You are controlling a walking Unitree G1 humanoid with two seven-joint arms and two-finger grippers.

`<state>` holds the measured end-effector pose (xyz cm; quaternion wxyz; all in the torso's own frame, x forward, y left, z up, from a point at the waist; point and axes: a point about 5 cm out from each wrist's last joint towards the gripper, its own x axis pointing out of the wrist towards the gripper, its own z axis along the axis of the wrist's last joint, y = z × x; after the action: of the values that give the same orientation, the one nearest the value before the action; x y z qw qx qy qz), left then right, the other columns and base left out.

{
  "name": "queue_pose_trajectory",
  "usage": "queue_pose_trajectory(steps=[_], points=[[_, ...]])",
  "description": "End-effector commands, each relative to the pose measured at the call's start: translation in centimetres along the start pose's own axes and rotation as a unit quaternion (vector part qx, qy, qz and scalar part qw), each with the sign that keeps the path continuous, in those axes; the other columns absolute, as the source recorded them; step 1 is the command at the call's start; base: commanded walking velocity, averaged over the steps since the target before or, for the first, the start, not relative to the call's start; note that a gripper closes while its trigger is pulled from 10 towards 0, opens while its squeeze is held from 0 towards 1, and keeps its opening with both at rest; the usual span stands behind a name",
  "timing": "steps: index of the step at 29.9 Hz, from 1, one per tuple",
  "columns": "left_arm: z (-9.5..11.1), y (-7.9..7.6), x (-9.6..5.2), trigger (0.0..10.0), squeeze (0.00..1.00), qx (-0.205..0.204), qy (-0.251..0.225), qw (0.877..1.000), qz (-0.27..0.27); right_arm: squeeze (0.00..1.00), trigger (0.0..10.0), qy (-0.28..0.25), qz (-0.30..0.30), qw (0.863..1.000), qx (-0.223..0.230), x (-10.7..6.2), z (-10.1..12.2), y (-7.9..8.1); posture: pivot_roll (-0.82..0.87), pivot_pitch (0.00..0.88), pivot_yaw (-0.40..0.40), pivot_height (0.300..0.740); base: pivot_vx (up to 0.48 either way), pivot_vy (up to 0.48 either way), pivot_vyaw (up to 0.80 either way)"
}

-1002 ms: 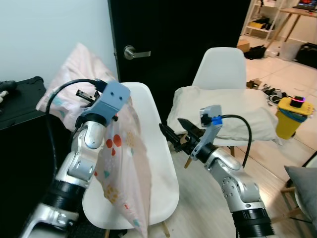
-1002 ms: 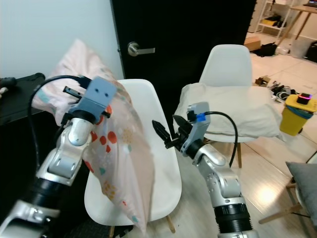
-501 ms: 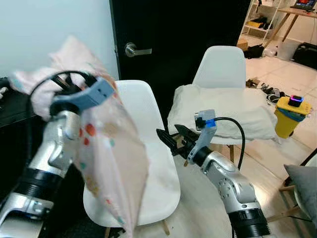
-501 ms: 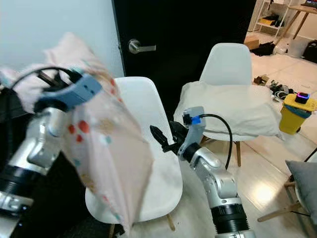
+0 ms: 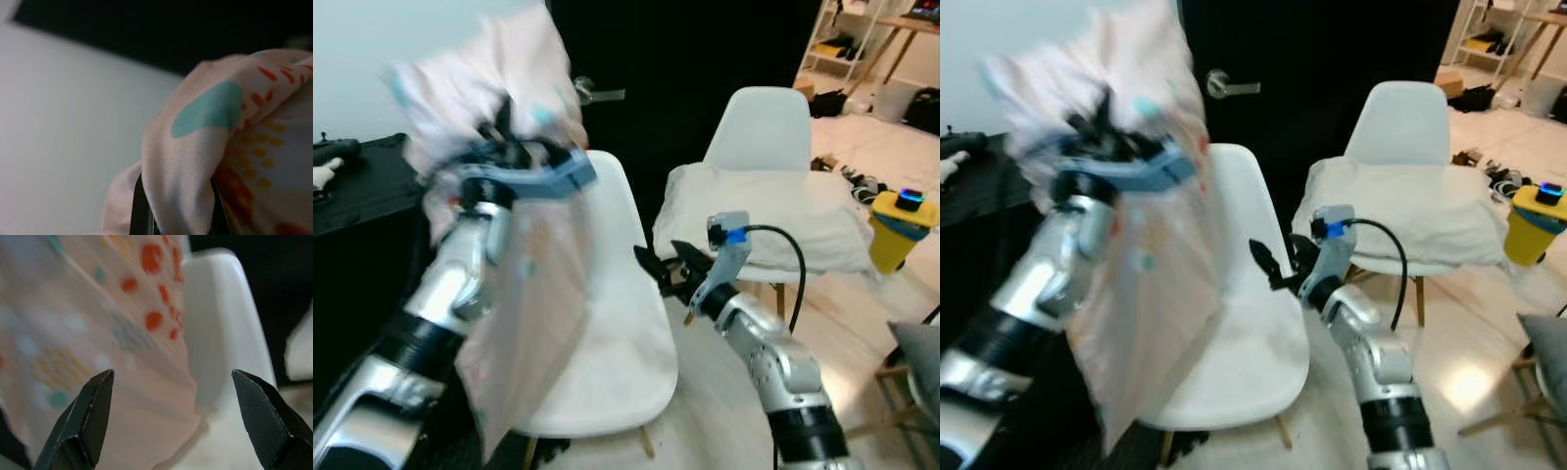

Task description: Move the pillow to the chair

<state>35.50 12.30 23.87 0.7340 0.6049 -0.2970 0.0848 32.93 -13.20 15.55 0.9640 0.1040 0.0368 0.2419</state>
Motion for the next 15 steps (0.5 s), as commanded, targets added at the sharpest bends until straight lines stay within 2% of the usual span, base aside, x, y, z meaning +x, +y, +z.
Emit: queue_pose_trajectory(steps=[1, 2, 3, 4, 5, 6, 12, 13, 14, 15], points=[[0.7, -3.6, -2.0, 10.0, 0.00, 0.012, -0.016, 0.998, -0.054, 0.00, 10.0, 0.041, -0.027, 0.999, -0.005, -0.5, -1.5, -0.9, 0.01, 0.037, 0.026, 0.615, 0.000, 0.000, 0.00], [0.7, -3.6, -2.0, 10.0, 0.00, 0.012, -0.016, 0.998, -0.054, 0.00, 10.0, 0.041, -0.027, 0.999, -0.005, -0.5, -1.5, -0.9, 0.01, 0.037, 0.026, 0.615, 0.000, 0.000, 0.00], [0.9, -5.8, -3.6, 10.0, 0.00, 0.018, -0.016, 0.995, -0.098, 0.00, 10.0, 0.061, -0.034, 0.997, -0.012, -0.7, -2.0, -1.2, 0.01, 0.039, 0.027, 0.610, 0.000, 0.000, 0.00], [0.9, -7.0, -4.5, 10.0, 0.00, 0.023, -0.017, 0.992, -0.122, 0.00, 10.0, 0.073, -0.038, 0.996, -0.016, -0.8, -2.4, -1.4, 0.01, 0.039, 0.027, 0.605, 0.000, 0.000, 0.00], [0.9, -7.0, -4.5, 10.0, 0.00, 0.023, -0.017, 0.992, -0.122, 0.00, 10.0, 0.073, -0.038, 0.996, -0.016, -0.8, -2.4, -1.4, 0.01, 0.039, 0.027, 0.605, 0.000, 0.000, 0.00], [0.5, -8.5, -6.0, 10.0, 0.00, 0.029, -0.012, 0.987, -0.160, 0.00, 10.0, 0.102, -0.055, 0.993, -0.025, -1.1, -3.2, -1.9, 0.01, 0.043, 0.028, 0.595, 0.000, 0.000, 0.00], [0.1, -9.3, -6.8, 10.0, 0.00, 0.021, -0.004, 0.983, -0.181, 0.00, 10.0, 0.131, -0.085, 0.987, -0.031, -1.4, -4.0, -2.8, 0.01, 0.044, 0.027, 0.580, 0.000, 0.000, 0.00], [0.4, -9.5, -7.0, 10.0, 0.00, -0.009, 0.007, 0.983, -0.185, 0.00, 10.0, 0.148, -0.106, 0.982, -0.042, -1.6, -4.4, -3.4, 0.01, 0.044, 0.030, 0.570, 0.000, 0.000, 0.00], [0.4, -9.5, -7.0, 10.0, 0.00, -0.009, 0.007, 0.983, -0.185, 0.00, 10.0, 0.148, -0.106, 0.982, -0.042, -1.6, -4.4, -3.4, 0.01, 0.044, 0.030, 0.570, 0.000, 0.000, 0.00], [0.6, -9.6, -7.1, 10.0, 0.00, -0.034, 0.017, 0.982, -0.184, 0.00, 10.0, 0.155, -0.112, 0.980, -0.046, -1.6, -4.5, -3.6, 0.01, 0.044, 0.030, 0.565, 0.000, 0.000, 0.00]])
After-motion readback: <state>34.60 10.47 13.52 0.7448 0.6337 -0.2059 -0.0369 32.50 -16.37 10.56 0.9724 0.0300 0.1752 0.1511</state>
